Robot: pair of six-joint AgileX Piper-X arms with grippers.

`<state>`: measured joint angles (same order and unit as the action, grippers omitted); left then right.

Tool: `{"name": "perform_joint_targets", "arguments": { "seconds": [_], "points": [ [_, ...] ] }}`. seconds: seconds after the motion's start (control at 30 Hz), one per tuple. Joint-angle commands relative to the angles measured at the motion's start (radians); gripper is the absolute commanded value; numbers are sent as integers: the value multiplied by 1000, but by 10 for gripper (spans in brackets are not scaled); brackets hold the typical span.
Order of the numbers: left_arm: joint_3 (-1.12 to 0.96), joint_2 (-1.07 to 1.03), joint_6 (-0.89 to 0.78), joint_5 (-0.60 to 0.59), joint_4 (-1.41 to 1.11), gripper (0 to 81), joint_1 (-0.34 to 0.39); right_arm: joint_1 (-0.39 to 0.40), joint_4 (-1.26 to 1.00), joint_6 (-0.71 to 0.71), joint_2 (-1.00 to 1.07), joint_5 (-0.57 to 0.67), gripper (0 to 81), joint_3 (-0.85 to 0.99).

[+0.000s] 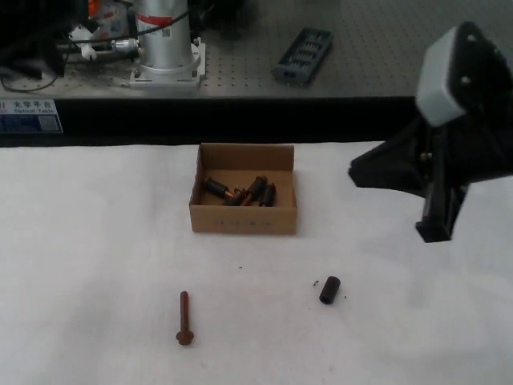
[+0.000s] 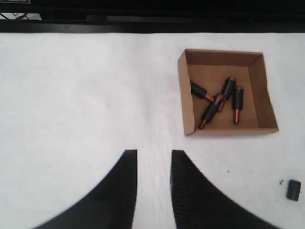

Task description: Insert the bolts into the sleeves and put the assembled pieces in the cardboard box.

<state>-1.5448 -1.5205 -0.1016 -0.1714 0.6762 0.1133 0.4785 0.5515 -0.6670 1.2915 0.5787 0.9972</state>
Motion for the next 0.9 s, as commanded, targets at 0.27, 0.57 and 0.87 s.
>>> {"name": "perform_joint_targets", "arguments": {
  "seconds": [0.27, 0.57, 0.87],
  "points": [
    [604, 393, -40, 9, -297, 182, 1, 103, -5, -221, 222, -121, 36, 118],
    [882, 686, 7, 63, -297, 182, 1, 231, 12, -255, 463, -250, 36, 280],
    [997, 917, 45, 109, -221, 182, 1, 338, 41, -94, 642, -373, 36, 447]
  ]
}}
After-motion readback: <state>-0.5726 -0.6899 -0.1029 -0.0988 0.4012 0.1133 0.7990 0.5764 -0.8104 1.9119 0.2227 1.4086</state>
